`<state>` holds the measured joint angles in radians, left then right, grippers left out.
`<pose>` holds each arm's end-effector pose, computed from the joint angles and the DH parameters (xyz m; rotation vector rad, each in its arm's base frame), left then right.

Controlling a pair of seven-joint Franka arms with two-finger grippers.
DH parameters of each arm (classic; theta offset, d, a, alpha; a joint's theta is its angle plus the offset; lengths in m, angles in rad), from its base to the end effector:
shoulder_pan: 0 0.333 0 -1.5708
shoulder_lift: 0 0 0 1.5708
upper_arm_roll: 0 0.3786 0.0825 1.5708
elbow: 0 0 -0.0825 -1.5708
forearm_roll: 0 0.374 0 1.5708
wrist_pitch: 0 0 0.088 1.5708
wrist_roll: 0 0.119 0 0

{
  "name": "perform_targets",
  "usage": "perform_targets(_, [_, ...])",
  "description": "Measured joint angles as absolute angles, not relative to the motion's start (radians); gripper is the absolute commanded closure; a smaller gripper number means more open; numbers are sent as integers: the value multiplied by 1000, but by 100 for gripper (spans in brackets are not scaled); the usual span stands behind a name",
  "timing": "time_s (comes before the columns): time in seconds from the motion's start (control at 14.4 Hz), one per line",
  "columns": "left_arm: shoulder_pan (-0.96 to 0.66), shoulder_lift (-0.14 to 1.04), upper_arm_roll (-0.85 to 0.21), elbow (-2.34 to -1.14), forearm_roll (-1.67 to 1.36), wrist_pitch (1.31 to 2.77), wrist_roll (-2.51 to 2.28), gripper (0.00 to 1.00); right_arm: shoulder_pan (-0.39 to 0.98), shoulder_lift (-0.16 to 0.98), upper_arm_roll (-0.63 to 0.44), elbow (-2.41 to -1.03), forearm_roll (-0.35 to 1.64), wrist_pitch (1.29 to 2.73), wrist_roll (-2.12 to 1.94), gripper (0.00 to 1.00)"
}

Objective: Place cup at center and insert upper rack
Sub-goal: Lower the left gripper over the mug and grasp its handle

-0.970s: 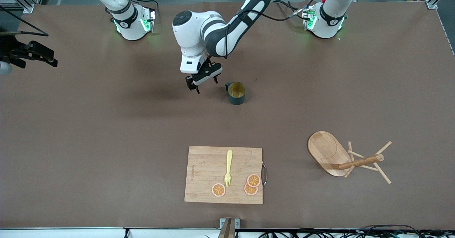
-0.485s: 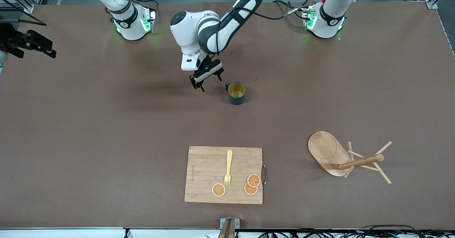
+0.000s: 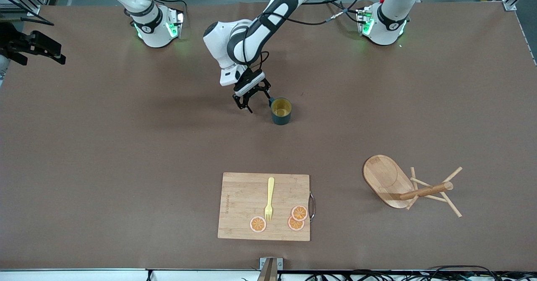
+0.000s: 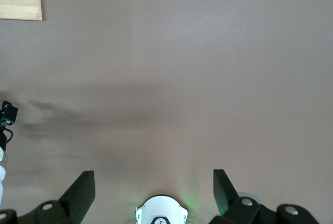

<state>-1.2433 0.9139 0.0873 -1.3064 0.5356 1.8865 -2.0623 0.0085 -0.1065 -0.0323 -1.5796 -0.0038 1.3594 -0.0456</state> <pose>0.3272 -0.6764 0.2114 -2.5983 -0.8400 -0.7932 0.4797 -0.0131 0.7086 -3.1327 -0.0338 0.1783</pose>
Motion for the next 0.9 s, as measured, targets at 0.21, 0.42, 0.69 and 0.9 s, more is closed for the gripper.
perform_targets(0.21, [-1253,917,88,-1306,538,1863,-2107,0,8,-110,-32,-1579,-4,1363,-48,0])
perform_targets(0.42, [-1266,917,88,-1306,538,1835,-2119,0,8,-121,-32,-1579,-4,1363,-48,0])
perform_targets(0.69, [-1286,931,88,-1307,546,1754,-2128,0,7,-127,-33,-1580,-4,1363,-48,0])
perform_targets(0.9, [-1290,946,89,-1307,565,1727,-2166,1,6,-127,-33,-1580,-4,1362,-48,0])
